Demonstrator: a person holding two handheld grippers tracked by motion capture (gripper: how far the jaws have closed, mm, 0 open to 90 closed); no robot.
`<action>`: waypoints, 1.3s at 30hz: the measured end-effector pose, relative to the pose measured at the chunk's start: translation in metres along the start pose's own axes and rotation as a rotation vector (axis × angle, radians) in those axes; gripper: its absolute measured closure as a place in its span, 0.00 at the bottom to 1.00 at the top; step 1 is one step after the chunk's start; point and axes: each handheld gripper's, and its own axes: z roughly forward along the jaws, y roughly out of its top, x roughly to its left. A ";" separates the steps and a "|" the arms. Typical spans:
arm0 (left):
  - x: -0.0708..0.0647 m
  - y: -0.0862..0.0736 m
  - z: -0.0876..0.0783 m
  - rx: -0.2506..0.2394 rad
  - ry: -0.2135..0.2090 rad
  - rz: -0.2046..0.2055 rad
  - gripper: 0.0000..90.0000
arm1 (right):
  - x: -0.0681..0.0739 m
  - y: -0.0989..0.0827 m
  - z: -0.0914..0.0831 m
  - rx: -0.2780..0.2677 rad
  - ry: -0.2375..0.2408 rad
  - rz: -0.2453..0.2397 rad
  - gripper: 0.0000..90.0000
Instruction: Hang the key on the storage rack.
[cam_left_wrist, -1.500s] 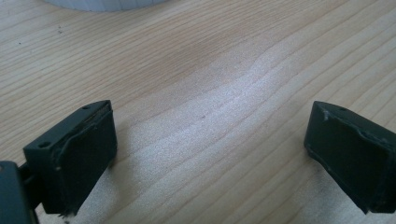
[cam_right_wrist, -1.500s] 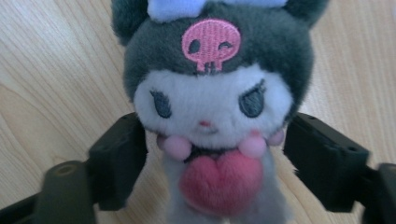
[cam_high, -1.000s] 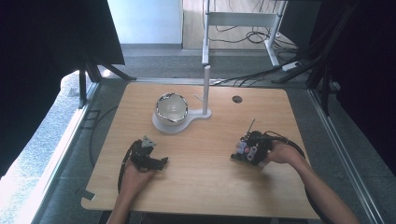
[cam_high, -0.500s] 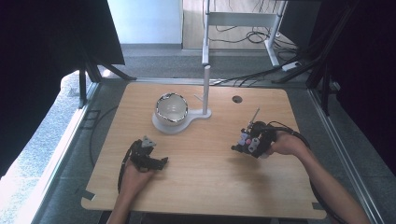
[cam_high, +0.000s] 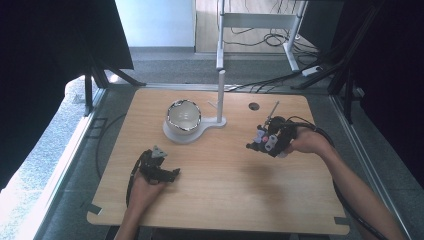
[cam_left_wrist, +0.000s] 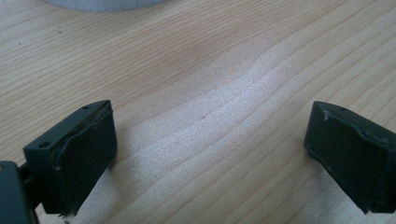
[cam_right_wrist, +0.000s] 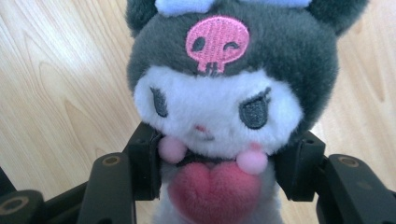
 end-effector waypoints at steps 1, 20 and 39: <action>0.000 0.000 0.000 0.000 0.000 0.000 0.03 | -0.001 0.002 -0.002 -0.004 -0.003 0.000 0.48; 0.000 0.000 0.000 0.001 -0.001 0.003 0.03 | -0.024 0.037 -0.034 -0.047 -0.024 0.007 0.48; 0.000 0.000 0.000 0.004 -0.001 0.006 0.03 | -0.046 0.059 -0.064 -0.062 -0.032 0.046 0.48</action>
